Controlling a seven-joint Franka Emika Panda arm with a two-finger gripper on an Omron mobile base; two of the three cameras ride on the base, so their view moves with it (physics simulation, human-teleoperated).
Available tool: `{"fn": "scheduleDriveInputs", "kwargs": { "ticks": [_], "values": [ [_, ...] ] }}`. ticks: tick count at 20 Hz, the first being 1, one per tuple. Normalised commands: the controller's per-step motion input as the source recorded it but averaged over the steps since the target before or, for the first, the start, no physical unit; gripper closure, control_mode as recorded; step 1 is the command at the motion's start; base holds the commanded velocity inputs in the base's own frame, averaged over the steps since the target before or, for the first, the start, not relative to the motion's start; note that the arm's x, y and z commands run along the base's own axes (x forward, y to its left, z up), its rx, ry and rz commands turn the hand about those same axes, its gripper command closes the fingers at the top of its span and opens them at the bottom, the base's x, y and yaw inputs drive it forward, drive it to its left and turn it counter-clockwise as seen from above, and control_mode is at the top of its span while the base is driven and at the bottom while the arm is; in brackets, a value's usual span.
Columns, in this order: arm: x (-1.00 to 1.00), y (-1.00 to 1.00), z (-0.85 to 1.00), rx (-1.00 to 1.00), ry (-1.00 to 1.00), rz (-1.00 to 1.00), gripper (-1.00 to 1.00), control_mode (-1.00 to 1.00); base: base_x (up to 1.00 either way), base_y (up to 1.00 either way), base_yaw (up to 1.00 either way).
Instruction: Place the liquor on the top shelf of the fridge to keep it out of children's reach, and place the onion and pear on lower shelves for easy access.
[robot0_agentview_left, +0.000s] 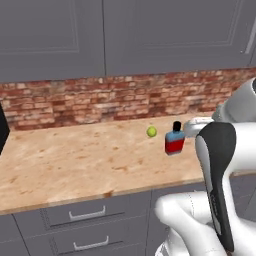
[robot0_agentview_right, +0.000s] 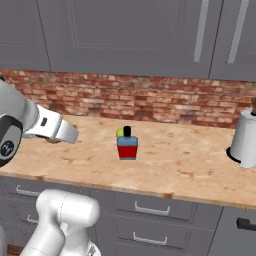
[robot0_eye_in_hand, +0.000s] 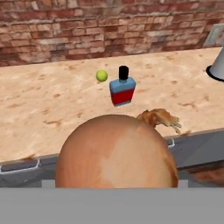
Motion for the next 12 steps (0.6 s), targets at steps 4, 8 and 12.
{"fn": "scheduleDriveInputs", "kwargs": {
  "ticks": [4, 8, 12],
  "values": [
    [0.00, 0.00, 0.00, 0.00, 0.00, 0.00, 1.00, 1.00, -0.91, -0.52, -0.11],
    [0.00, 0.00, 0.00, 0.00, 0.00, 0.00, 1.00, 1.00, -0.84, -0.64, -0.12],
    [0.00, 0.00, 0.00, 0.00, 0.00, 0.00, 1.00, 1.00, -0.56, -0.61, -0.22]
  ]
}}
